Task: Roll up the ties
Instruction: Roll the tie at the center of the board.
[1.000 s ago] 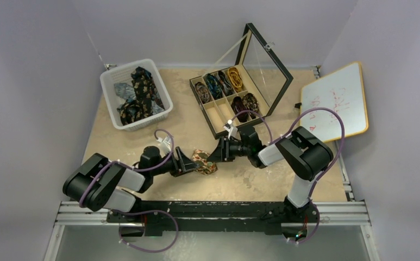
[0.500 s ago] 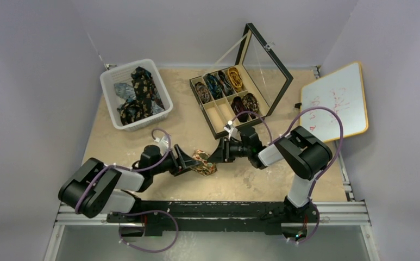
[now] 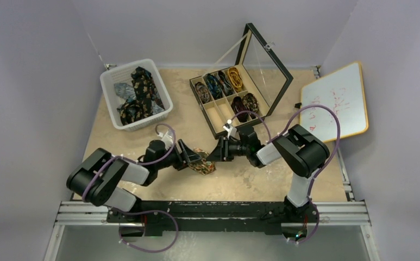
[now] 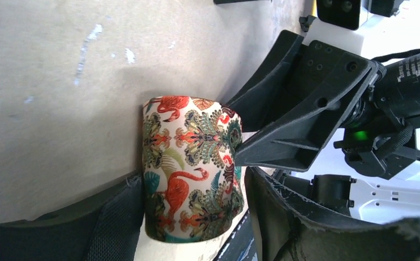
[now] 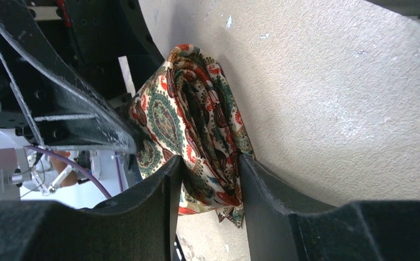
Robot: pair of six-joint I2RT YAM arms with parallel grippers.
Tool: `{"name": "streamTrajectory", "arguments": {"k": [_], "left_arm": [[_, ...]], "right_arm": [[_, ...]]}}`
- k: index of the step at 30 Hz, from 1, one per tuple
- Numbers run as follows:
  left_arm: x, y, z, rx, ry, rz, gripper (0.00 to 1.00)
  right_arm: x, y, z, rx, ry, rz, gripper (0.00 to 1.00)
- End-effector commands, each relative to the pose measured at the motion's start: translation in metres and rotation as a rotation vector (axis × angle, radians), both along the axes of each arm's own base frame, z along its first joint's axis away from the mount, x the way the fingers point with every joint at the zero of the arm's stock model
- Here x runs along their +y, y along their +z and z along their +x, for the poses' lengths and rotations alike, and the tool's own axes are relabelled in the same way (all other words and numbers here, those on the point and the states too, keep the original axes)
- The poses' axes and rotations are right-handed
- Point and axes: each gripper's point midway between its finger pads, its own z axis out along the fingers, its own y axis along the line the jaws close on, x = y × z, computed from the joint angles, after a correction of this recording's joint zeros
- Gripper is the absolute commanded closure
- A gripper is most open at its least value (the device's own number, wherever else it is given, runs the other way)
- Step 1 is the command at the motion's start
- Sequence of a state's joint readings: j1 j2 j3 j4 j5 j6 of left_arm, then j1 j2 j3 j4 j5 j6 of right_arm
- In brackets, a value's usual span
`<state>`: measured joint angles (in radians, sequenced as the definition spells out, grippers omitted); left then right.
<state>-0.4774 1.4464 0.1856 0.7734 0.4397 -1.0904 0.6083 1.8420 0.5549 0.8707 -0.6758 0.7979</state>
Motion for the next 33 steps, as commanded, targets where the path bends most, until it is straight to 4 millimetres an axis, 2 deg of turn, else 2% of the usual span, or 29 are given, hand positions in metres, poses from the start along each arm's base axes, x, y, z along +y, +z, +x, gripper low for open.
{"name": "streamTrajectory", "arguments": {"k": [1, 4, 5, 9, 14, 19, 21, 25, 32, 33], "left_arm": [[-0.015, -0.008, -0.016, 0.046, -0.018, -0.048, 0.37], [-0.023, -0.010, -0.019, 0.078, -0.008, -0.079, 0.42], [-0.016, -0.013, -0.022, 0.096, 0.041, -0.103, 0.47], [-0.015, -0.014, -0.020, 0.103, 0.057, -0.104, 0.54], [-0.020, -0.007, -0.012, 0.070, 0.057, -0.122, 0.63], [-0.022, 0.006, -0.010, 0.004, 0.039, -0.151, 0.78], [-0.022, 0.011, -0.011, -0.030, 0.025, -0.152, 0.85], [-0.026, 0.023, -0.013, -0.111, -0.037, -0.144, 0.93], [-0.025, 0.045, -0.021, -0.242, -0.129, -0.114, 0.99], [-0.025, 0.048, -0.023, -0.260, -0.146, -0.107, 0.99]], "right_arm": [[-0.019, -0.043, -0.020, 0.122, -0.045, -0.112, 0.53], [-0.020, -0.045, -0.025, 0.130, -0.036, -0.114, 0.54], [-0.022, -0.045, -0.026, 0.124, -0.041, -0.123, 0.54], [-0.023, -0.043, -0.029, 0.124, -0.035, -0.112, 0.54], [-0.020, -0.034, -0.038, 0.114, 0.014, -0.058, 0.54], [-0.020, -0.028, -0.045, 0.106, 0.065, -0.047, 0.50], [-0.020, -0.024, -0.041, 0.089, 0.063, -0.048, 0.48], [-0.018, -0.008, -0.034, 0.053, 0.064, -0.016, 0.42], [-0.020, 0.037, -0.019, -0.064, 0.078, 0.088, 0.22], [-0.019, 0.047, -0.019, -0.105, 0.098, 0.111, 0.14]]}}
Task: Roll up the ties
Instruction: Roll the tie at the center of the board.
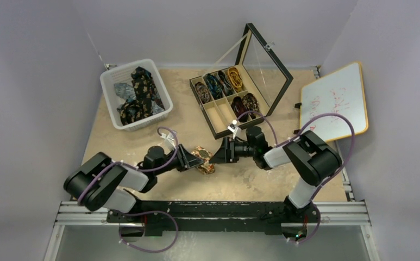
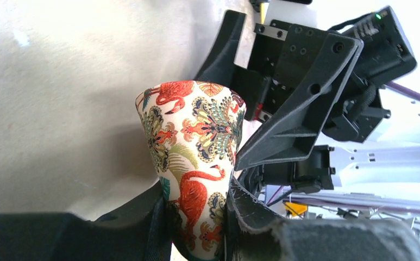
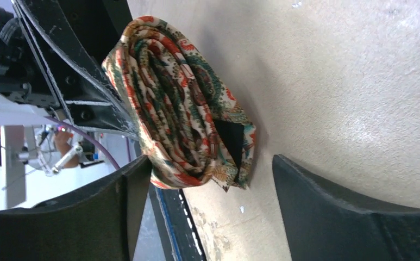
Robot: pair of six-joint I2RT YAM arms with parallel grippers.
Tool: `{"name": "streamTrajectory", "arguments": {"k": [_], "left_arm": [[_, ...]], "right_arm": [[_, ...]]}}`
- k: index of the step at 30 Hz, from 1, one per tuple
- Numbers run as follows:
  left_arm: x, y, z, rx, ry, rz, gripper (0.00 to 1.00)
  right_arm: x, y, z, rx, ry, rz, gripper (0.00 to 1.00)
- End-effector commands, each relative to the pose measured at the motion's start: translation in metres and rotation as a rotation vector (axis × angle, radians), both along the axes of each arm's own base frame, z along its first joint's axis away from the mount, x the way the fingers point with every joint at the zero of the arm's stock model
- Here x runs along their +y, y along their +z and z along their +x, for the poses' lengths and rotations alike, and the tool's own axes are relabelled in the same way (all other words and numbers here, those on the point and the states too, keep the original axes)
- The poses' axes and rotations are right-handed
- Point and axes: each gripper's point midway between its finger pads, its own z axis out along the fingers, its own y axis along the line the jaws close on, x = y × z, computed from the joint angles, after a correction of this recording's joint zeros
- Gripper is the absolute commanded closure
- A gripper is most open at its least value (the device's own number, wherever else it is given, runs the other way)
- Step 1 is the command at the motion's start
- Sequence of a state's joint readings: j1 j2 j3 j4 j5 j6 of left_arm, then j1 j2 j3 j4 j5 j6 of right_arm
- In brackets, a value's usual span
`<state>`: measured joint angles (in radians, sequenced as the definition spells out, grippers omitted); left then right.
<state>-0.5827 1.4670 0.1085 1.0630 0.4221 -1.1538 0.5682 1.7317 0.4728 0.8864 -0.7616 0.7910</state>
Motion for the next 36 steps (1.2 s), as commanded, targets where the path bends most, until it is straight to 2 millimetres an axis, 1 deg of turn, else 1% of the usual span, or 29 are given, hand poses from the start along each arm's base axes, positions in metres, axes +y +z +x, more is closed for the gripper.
{"name": "streamTrajectory", "arguments": {"k": [1, 2, 4, 5, 7, 8, 9, 13, 15, 16, 18, 20, 24, 25, 27, 28, 31, 34, 36], "left_arm": [[-0.002, 0.025, -0.004, -0.165, -0.084, 0.020, 1.00], [-0.001, 0.031, -0.005, -0.189, -0.098, 0.024, 1.00], [-0.001, 0.043, -0.009, -0.236, -0.127, 0.027, 1.00], [-0.002, 0.056, -0.012, -0.276, -0.151, 0.016, 1.00], [-0.003, 0.072, -0.019, -0.328, -0.199, 0.017, 1.00], [-0.001, 0.075, -0.022, -0.329, -0.215, 0.030, 1.00], [-0.002, 0.085, -0.024, -0.363, -0.227, 0.025, 1.00], [-0.003, 0.115, -0.036, -0.443, -0.305, 0.010, 1.00], [-0.004, 0.122, -0.039, -0.458, -0.339, 0.021, 1.00], [-0.004, 0.124, -0.039, -0.466, -0.348, 0.028, 1.00], [-0.005, 0.129, -0.040, -0.483, -0.362, 0.027, 1.00], [-0.006, 0.133, -0.039, -0.494, -0.369, 0.025, 1.00], [-0.007, 0.142, -0.038, -0.526, -0.367, 0.013, 1.00], [-0.007, 0.145, -0.039, -0.538, -0.368, 0.006, 1.00], [-0.008, 0.150, -0.041, -0.559, -0.379, -0.010, 1.00], [-0.008, 0.151, -0.043, -0.568, -0.386, -0.015, 1.00], [-0.007, 0.154, -0.047, -0.588, -0.396, -0.027, 1.00], [-0.006, 0.154, -0.051, -0.604, -0.407, -0.036, 1.00], [-0.006, 0.156, -0.054, -0.621, -0.421, -0.052, 1.00]], "right_arm": [[-0.001, 0.033, -0.005, -0.115, 0.086, 0.074, 0.03], [0.001, 0.046, -0.006, -0.168, 0.123, 0.103, 0.02], [0.004, 0.065, -0.013, -0.215, 0.185, 0.158, 0.01], [0.004, 0.073, -0.017, -0.229, 0.218, 0.187, 0.01], [0.005, 0.084, -0.017, -0.274, 0.243, 0.204, 0.01], [0.005, 0.088, -0.018, -0.290, 0.251, 0.209, 0.02], [0.005, 0.093, -0.020, -0.305, 0.266, 0.222, 0.01], [0.004, 0.118, -0.034, -0.341, 0.339, 0.303, 0.01], [0.005, 0.131, -0.043, -0.347, 0.371, 0.342, 0.02], [0.005, 0.140, -0.052, -0.343, 0.402, 0.371, 0.01], [0.006, 0.154, -0.062, -0.375, 0.437, 0.413, 0.01], [0.009, 0.162, -0.071, -0.384, 0.471, 0.431, 0.02], [0.009, 0.167, -0.075, -0.374, 0.482, 0.434, 0.09], [0.009, 0.166, -0.076, -0.370, 0.484, 0.433, 0.13], [0.010, 0.164, -0.075, -0.357, 0.485, 0.426, 0.24], [0.010, 0.163, -0.075, -0.350, 0.487, 0.425, 0.28], [0.009, 0.164, -0.079, -0.340, 0.500, 0.434, 0.37], [0.006, 0.171, -0.084, -0.335, 0.509, 0.460, 0.40], [0.005, 0.175, -0.086, -0.328, 0.511, 0.476, 0.40]]}}
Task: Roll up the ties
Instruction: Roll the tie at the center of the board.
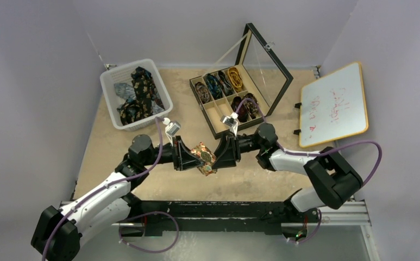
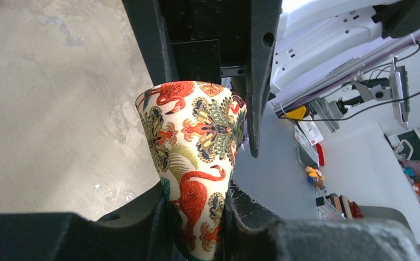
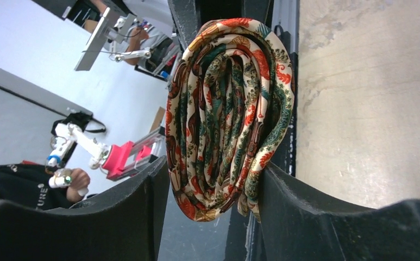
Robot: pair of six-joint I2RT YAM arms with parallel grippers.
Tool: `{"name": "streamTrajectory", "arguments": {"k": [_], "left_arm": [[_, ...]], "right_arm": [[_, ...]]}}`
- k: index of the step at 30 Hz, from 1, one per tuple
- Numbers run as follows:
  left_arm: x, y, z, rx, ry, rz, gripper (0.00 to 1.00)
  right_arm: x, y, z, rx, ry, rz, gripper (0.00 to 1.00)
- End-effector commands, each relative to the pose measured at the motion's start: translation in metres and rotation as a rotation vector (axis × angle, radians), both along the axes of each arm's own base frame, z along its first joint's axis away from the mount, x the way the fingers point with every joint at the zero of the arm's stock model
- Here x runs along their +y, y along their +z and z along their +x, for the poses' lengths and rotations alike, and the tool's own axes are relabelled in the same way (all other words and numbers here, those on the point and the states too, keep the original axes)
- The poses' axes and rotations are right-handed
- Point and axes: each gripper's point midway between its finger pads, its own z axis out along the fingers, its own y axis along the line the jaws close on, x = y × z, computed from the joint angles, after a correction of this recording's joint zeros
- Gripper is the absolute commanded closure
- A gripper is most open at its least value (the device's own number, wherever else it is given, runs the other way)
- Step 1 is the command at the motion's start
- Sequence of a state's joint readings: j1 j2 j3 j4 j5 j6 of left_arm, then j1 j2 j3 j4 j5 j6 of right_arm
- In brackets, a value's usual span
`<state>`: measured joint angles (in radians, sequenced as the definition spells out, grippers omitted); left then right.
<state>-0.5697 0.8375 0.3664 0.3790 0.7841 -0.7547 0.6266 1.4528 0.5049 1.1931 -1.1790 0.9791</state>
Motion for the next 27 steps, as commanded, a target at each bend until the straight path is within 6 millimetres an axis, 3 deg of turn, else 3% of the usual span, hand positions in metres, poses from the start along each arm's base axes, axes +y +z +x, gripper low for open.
{"name": "streamTrajectory", "arguments": {"k": [1, 5, 10, 12, 14, 15, 18, 21, 27], "left_arm": [[-0.001, 0.020, -0.004, -0.115, -0.039, -0.061, 1.00], [-0.003, 0.021, -0.006, -0.121, -0.068, -0.073, 1.00], [-0.004, 0.026, -0.005, -0.132, -0.075, -0.075, 1.00], [-0.004, 0.026, -0.004, -0.132, -0.071, -0.069, 1.00], [-0.004, 0.027, -0.004, -0.133, -0.070, -0.068, 1.00], [-0.004, 0.026, -0.004, -0.130, -0.069, -0.066, 1.00], [-0.003, 0.025, -0.003, -0.127, -0.057, -0.061, 1.00], [-0.003, 0.024, 0.001, -0.120, -0.033, -0.055, 1.00], [-0.006, 0.031, 0.004, -0.101, -0.030, -0.083, 1.00]], "right_arm": [[-0.003, 0.022, -0.011, -0.041, 0.061, 0.076, 0.38], [-0.001, 0.023, -0.014, -0.005, 0.078, 0.096, 0.39], [-0.017, 0.031, -0.037, 0.065, 0.163, 0.161, 0.46], [-0.014, 0.026, -0.033, 0.088, 0.163, 0.164, 0.48], [-0.014, 0.024, -0.030, 0.076, 0.148, 0.171, 0.56], [-0.017, 0.029, -0.026, 0.059, 0.120, 0.188, 0.55], [-0.018, 0.041, -0.018, 0.019, 0.077, 0.204, 0.34], [-0.018, 0.049, -0.024, -0.032, 0.086, 0.208, 0.22], [-0.021, 0.051, -0.031, -0.095, 0.098, 0.208, 0.16]]}}
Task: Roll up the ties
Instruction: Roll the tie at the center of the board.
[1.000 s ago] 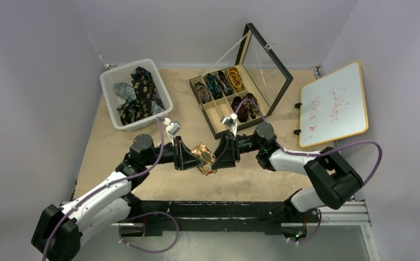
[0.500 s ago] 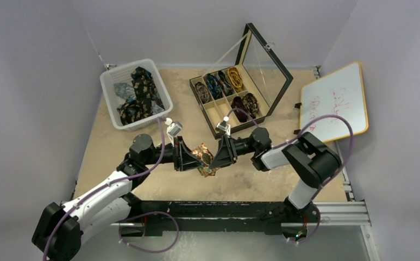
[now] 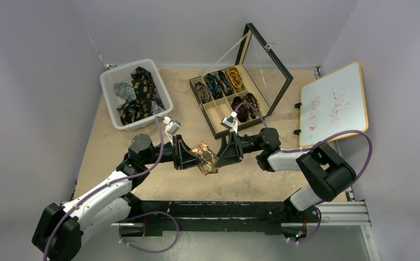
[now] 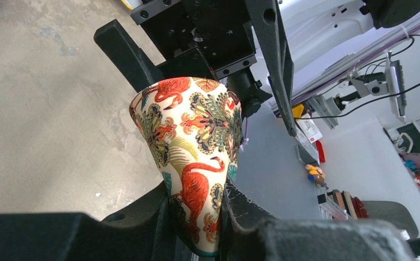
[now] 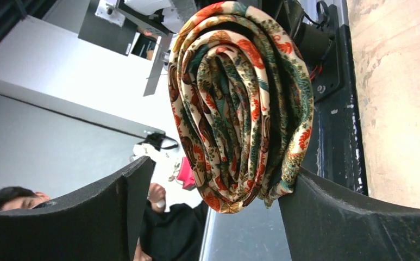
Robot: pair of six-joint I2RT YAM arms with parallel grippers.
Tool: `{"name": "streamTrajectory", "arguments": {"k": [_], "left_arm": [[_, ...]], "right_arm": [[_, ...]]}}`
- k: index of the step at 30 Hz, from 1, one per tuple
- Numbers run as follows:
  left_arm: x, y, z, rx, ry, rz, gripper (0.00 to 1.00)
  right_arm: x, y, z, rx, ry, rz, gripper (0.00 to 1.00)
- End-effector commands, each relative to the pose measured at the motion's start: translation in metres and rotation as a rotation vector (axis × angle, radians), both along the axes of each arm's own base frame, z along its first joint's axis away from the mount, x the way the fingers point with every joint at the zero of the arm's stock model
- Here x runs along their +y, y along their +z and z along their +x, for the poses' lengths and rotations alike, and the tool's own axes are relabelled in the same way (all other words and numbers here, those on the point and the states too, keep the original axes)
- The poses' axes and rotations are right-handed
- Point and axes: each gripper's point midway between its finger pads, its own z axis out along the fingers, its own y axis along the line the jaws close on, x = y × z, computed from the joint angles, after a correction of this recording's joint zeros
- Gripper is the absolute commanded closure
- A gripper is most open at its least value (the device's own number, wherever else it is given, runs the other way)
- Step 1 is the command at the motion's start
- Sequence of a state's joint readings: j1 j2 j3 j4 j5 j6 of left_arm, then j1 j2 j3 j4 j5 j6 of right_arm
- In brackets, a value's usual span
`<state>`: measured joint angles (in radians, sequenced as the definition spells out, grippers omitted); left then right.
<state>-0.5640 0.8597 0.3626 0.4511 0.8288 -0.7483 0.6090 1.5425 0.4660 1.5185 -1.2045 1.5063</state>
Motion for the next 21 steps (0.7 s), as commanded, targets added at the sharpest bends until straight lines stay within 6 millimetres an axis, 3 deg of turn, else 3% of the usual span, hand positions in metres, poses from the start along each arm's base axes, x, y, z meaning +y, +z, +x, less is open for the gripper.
{"name": "streamTrajectory", "arguments": {"k": [1, 4, 6, 9, 13, 17, 21], "left_arm": [[-0.004, 0.027, 0.006, -0.055, 0.003, -0.066, 1.00], [-0.004, 0.035, 0.002, -0.065, -0.017, -0.100, 1.00], [-0.004, 0.039, -0.002, -0.068, -0.028, -0.115, 1.00], [-0.003, 0.040, -0.004, -0.070, -0.033, -0.120, 1.00], [-0.003, 0.039, -0.006, -0.075, -0.044, -0.128, 1.00], [-0.002, 0.041, -0.011, -0.081, -0.057, -0.147, 1.00], [-0.001, 0.042, -0.010, -0.075, -0.045, -0.139, 1.00]], "right_arm": [[-0.012, 0.036, -0.024, -0.439, 0.023, 0.261, 0.16], [-0.008, 0.036, -0.019, -0.445, 0.010, 0.231, 0.16], [0.003, 0.033, 0.001, -0.519, -0.058, 0.187, 0.19], [0.024, 0.015, 0.036, -0.592, -0.169, -0.039, 0.17], [0.025, 0.025, 0.038, -0.632, -0.176, -0.047, 0.19], [0.026, 0.022, 0.039, -0.627, -0.167, -0.060, 0.19], [0.022, 0.022, 0.037, -0.660, -0.160, -0.077, 0.10]]}}
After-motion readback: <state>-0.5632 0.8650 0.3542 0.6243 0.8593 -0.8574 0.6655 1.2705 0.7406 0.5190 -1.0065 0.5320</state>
